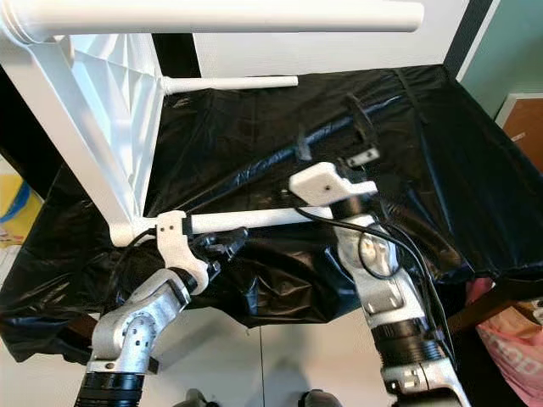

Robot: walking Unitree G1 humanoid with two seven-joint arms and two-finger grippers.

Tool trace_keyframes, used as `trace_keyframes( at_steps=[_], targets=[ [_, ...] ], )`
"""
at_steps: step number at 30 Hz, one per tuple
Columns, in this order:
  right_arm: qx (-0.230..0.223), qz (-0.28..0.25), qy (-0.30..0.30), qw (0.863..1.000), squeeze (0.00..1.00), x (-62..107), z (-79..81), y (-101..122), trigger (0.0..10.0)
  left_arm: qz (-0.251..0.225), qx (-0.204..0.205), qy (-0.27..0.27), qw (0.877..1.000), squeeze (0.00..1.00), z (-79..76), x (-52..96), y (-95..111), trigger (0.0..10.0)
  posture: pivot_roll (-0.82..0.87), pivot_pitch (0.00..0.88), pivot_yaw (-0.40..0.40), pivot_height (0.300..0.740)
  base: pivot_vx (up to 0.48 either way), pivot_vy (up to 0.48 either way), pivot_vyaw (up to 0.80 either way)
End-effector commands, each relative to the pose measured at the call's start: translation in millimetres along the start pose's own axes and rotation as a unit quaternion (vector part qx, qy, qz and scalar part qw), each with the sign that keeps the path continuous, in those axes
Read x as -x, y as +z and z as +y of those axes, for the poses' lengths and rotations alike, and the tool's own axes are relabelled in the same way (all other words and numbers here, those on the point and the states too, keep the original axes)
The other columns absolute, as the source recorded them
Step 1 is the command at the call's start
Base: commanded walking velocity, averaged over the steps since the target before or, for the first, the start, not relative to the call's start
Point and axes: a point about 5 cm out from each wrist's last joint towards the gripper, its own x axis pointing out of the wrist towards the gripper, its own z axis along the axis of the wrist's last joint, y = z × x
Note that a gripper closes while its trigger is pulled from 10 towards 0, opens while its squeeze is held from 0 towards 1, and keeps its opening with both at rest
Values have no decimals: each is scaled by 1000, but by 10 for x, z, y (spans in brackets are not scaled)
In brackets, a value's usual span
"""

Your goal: Building children table

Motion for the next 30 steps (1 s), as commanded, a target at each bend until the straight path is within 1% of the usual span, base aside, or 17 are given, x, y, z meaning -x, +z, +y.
trace_keyframes(
  at_steps=[1, 3, 4, 5, 6, 8, 9, 10, 11, 14, 15, 19, 21, 22, 24, 25, 30],
  targets=[
    [15, -24, -1, 1000, 0, -35, -4, 54, 10000, -5, 10, -3, 1000, 0, -34, -2, 21, 10000, -67, 52, 24, 740, 0, 0, 0],
    [15, -24, -1, 1000, 0, -35, -4, 54, 10000, -5, 10, -3, 1000, 0, -34, -2, 21, 10000, -67, 52, 24, 740, 0, 0, 0],
    [28, -47, 4, 998, 0, -121, -9, 98, 10000, -3, 5, -8, 1000, 0, -39, 1, 21, 10000, -67, 51, 22, 740, 0, 0, 0],
    [28, -47, 4, 998, 0, -121, -9, 98, 10000, -3, 5, -8, 1000, 0, -39, 1, 21, 10000, -67, 51, 22, 740, 0, 0, 0],
    [41, -66, 5, 997, 0, -210, -14, 135, 10000, 4, -1, -18, 1000, 0, -54, 3, 12, 10000, -67, 52, 19, 740, 0, 0, 0],
    [41, -66, 5, 997, 0, -210, -14, 135, 10000, 4, -1, -18, 1000, 0, -54, 3, 12, 10000, -67, 52, 19, 740, 0, 0, 0],
    [55, -83, 5, 995, 0, -279, -16, 163, 10000, 11, -11, -27, 1000, 0, -69, 4, -3, 10000, -65, 53, 15, 740, 0, 0, 0],
    [55, -83, 5, 995, 0, -279, -16, 163, 10000, 11, -11, -27, 1000, 0, -69, 4, -3, 10000, -65, 53, 15, 740, 0, 0, 0],
    [73, -98, 0, 993, 0, -355, -9, 185, 10000, 18, -14, -38, 999, 0, -100, 9, -8, 10000, -61, 51, 8, 740, 0, 0, 0],
    [85, -107, -7, 991, 0, -403, -4, 195, 10000, 22, -13, -46, 999, 0, -124, 14, -12, 10000, -60, 51, 5, 740, 0, 0, 0],
    [100, -114, -19, 988, 0, -454, 1, 198, 10000, 25, -13, -52, 998, 0, -143, 21, -20, 10000, -59, 49, 1, 740, 0, 0, 0],
    [121, -124, -39, 984, 0, -505, 4, 204, 10000, 32, -12, -56, 998, 0, -158, 36, -29, 10000, -55, 49, -3, 740, 0, 0, 0],
    [121, -124, -39, 984, 0, -505, 4, 204, 10000, 32, -12, -56, 998, 0, -158, 36, -29, 10000, -55, 49, -3, 740, 0, 0, 0],
    [132, -129, -54, 981, 0, -530, 2, 200, 10000, 36, -11, -54, 998, 0, -146, 50, -44, 10000, -51, 49, -9, 740, 0, 0, 0],
    [132, -129, -54, 981, 0, -530, 2, 200, 10000, 36, -11, -54, 998, 0, -146, 50, -44, 10000, -51, 49, -9, 740, 0, 0, 0],
    [142, -132, -72, 978, 0, -551, -18, 201, 10000, 40, -7, -50, 998, 0, -132, 62, -60, 10000, -51, 51, -10, 740, 0, 0, 0],
    [156, -136, -94, 974, 0, -602, -40, 202, 10000, 46, -4, -44, 998, 0, -119, 76, -83, 10000, -50, 51, -11, 740, 0, 0, 0]
  ],
)
